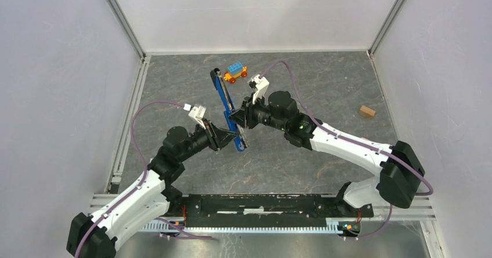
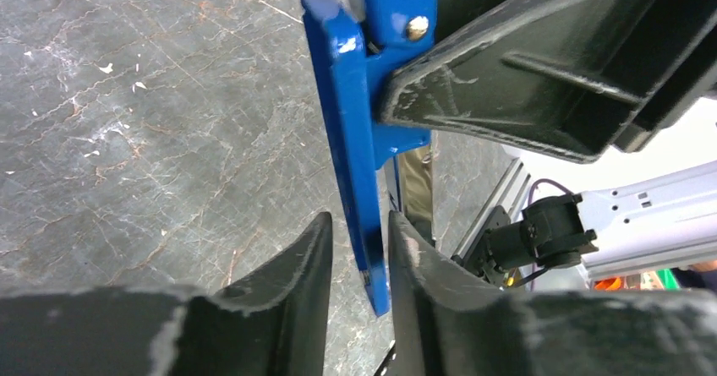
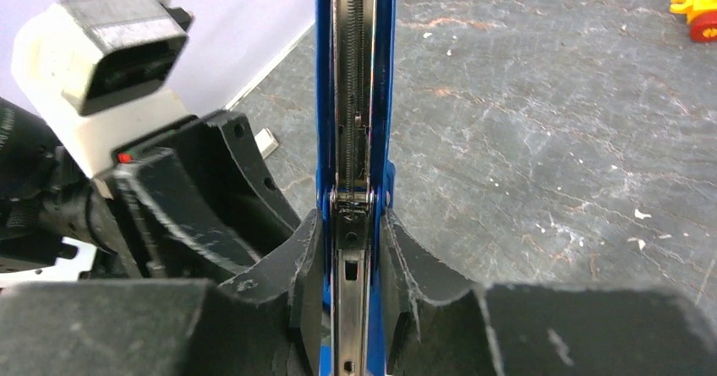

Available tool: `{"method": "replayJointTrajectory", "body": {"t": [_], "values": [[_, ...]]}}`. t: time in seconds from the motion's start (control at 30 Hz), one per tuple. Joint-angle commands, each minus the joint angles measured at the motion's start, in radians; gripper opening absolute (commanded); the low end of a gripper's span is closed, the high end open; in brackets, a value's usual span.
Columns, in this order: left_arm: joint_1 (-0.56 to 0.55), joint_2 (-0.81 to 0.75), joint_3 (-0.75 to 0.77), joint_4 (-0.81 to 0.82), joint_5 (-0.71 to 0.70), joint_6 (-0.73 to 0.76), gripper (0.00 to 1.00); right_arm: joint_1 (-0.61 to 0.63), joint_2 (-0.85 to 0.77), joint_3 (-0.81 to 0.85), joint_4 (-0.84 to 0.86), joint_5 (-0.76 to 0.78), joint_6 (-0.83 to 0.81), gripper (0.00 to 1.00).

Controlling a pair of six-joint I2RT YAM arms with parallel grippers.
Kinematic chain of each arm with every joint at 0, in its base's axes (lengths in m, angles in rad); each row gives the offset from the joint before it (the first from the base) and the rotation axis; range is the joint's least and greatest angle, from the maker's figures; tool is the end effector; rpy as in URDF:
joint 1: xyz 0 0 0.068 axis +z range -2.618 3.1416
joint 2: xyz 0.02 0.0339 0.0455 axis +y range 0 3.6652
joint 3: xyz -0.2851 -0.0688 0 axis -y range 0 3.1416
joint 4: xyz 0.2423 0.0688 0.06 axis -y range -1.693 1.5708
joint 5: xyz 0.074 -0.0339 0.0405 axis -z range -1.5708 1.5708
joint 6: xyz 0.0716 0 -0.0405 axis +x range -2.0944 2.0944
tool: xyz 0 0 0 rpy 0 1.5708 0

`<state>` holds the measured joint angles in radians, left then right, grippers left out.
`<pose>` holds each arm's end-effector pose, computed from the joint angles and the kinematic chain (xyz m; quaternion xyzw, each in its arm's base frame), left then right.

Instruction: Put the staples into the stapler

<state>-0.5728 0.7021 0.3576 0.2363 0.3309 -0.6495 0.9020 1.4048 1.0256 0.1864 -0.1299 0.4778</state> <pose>0.1484 -0.1234 0.2570 0.0818 0.7378 -0.4784 0.4691 0.2175 0.2902 0.3329 -0.2025 0.7443 0.4424 0.4575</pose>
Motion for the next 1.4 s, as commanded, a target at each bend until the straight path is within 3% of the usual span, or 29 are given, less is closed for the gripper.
{"method": "replayJointTrajectory", "body": {"t": [0.0,0.13,0.37,0.47,0.6,0.8,1.1,1.37], "values": [[-0.004,-0.026,0.076,0.010,-0.016,0.054,0.49,-0.047,-0.032,0.023,-0.012,0.028,-0.027,0.00],[-0.005,-0.033,0.144,-0.133,-0.014,0.132,0.76,-0.140,-0.057,0.020,-0.090,0.024,-0.053,0.00],[-0.004,-0.066,0.256,-0.396,-0.019,0.293,1.00,-0.256,-0.085,-0.009,-0.274,0.148,-0.196,0.00],[-0.005,-0.089,0.281,-0.481,-0.038,0.367,1.00,-0.301,-0.060,-0.002,-0.383,0.272,-0.255,0.00],[-0.004,-0.126,0.261,-0.512,-0.075,0.397,1.00,-0.385,-0.010,-0.011,-0.452,0.314,-0.280,0.00],[-0.004,-0.156,0.251,-0.532,-0.152,0.383,1.00,-0.501,0.086,0.015,-0.519,0.293,-0.271,0.00],[-0.004,-0.126,0.274,-0.559,-0.147,0.392,1.00,-0.579,0.173,-0.007,-0.517,0.282,-0.206,0.00],[-0.004,-0.126,0.271,-0.560,-0.154,0.404,1.00,-0.604,0.191,-0.057,-0.478,0.312,-0.183,0.14]]}}
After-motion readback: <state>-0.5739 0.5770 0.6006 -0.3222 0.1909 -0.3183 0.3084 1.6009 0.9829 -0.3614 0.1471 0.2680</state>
